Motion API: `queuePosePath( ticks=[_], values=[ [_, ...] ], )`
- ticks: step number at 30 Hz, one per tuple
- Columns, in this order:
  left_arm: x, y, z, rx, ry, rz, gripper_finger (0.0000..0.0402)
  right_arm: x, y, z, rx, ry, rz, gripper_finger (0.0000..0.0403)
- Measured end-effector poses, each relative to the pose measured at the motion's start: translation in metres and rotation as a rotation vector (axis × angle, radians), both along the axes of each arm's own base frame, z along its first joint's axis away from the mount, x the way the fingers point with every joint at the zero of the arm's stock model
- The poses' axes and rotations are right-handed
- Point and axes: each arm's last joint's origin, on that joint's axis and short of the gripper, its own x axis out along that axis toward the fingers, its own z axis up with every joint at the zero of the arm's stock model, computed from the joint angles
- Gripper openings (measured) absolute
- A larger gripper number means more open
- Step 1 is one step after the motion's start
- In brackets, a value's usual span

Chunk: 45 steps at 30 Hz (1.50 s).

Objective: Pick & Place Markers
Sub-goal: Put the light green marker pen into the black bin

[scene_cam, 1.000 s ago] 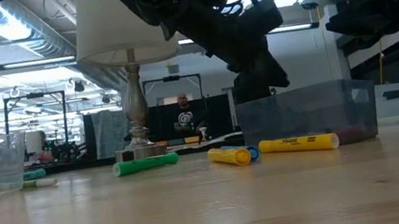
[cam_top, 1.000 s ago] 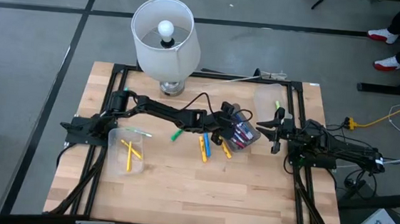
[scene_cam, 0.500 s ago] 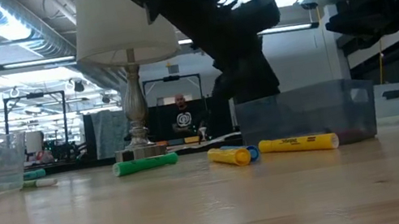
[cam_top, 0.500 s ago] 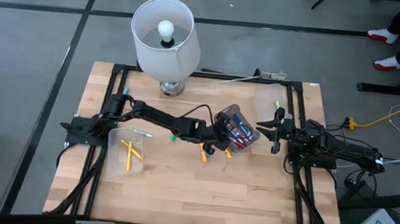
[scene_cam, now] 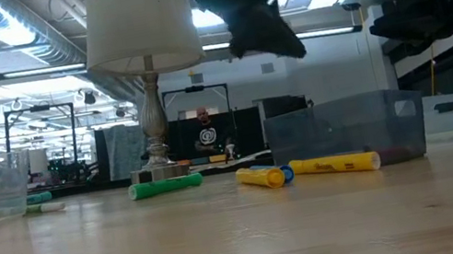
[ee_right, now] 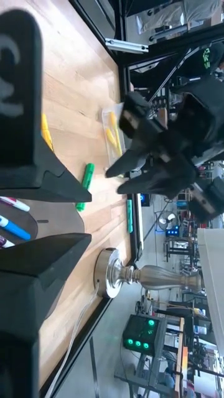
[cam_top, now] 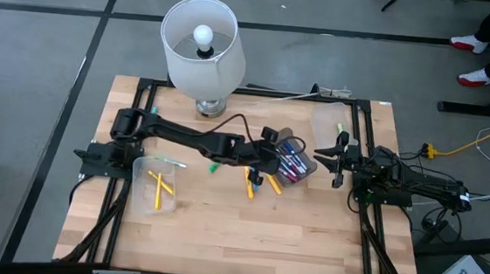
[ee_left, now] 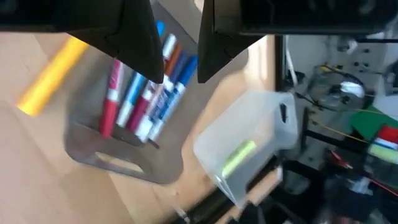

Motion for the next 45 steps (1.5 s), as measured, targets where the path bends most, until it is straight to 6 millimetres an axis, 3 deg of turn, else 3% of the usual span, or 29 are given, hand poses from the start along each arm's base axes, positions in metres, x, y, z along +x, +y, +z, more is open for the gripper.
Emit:
queuePosePath(
  ticks=[7, 20, 25, 30, 45],
  values=[
    [-0.035, -0.001, 0.013, -0.113, 0.102, -0.002, 0.0091, 0.0, 0.0, 0.0, 0.0, 0.0, 0.0, 0.0091],
    [-0.14, 0.0, 0.002, -0.309, 0.06, 0.176, 0.0093, 0.0, 0.0, 0.0, 0.0, 0.0, 0.0, 0.0091],
    [-0.171, 0.0, -0.01, -0.415, 0.139, 0.311, 0.0088, 0.0, 0.0, 0.0, 0.0, 0.0, 0.0, 0.009],
    [-0.187, 0.0, -0.028, -0.492, 0.284, 0.402, 0.0091, 0.0, 0.0, 0.0, 0.0, 0.0, 0.0, 0.0091],
    [-0.2, -0.001, -0.064, -0.493, 0.622, 0.547, 0.0086, 0.0, 0.0, 0.0, 0.0, 0.0, 0.0, 0.009]
  ],
)
